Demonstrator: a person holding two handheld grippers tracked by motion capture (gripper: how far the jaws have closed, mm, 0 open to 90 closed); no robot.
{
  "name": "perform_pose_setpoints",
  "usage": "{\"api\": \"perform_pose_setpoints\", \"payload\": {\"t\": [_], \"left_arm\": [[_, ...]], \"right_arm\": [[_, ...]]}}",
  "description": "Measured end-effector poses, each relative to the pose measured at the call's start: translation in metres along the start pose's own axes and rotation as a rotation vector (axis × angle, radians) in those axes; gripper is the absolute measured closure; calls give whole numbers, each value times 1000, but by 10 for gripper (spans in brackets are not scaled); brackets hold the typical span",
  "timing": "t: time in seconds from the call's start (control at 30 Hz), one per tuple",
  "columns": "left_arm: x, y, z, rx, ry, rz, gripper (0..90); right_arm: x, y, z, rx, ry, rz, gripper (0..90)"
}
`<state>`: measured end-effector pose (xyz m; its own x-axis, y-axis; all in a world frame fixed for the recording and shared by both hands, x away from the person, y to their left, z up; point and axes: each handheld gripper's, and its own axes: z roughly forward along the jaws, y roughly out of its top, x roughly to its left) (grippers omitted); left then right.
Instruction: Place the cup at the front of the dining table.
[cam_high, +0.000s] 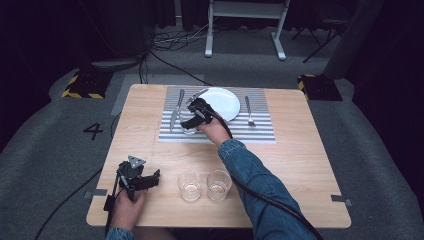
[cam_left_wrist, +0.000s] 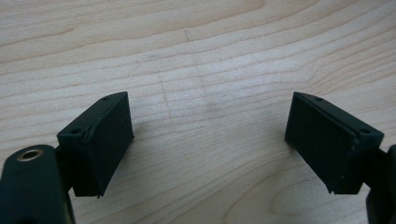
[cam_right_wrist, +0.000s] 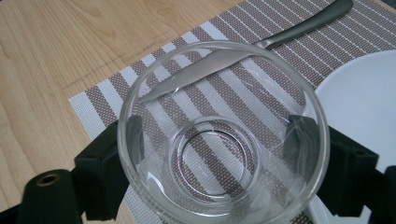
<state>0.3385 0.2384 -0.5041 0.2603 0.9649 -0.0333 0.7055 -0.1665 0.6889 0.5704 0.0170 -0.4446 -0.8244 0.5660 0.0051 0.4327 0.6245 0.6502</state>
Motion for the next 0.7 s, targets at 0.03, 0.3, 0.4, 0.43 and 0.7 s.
{"api": "perform_pose_setpoints", "payload": {"t": [0.03,0.3,0.4,0.43,0.7], "left_arm": [[0,0,0,1,0,1,152],[0,0,0,0,0,0,152],[0,0,0,0,0,0,152],[0,0,0,0,0,0,152],[0,0,0,-2,3,5,152]], "right_arm": [[0,0,0,-23,7,2,174],[4,5,-18,-65,-18,4,155],[4,6,-28,-93,-13,-11,154],[4,7,-36,-116,-9,-17,153],[11,6,-64,-154,8,-42,148]]}}
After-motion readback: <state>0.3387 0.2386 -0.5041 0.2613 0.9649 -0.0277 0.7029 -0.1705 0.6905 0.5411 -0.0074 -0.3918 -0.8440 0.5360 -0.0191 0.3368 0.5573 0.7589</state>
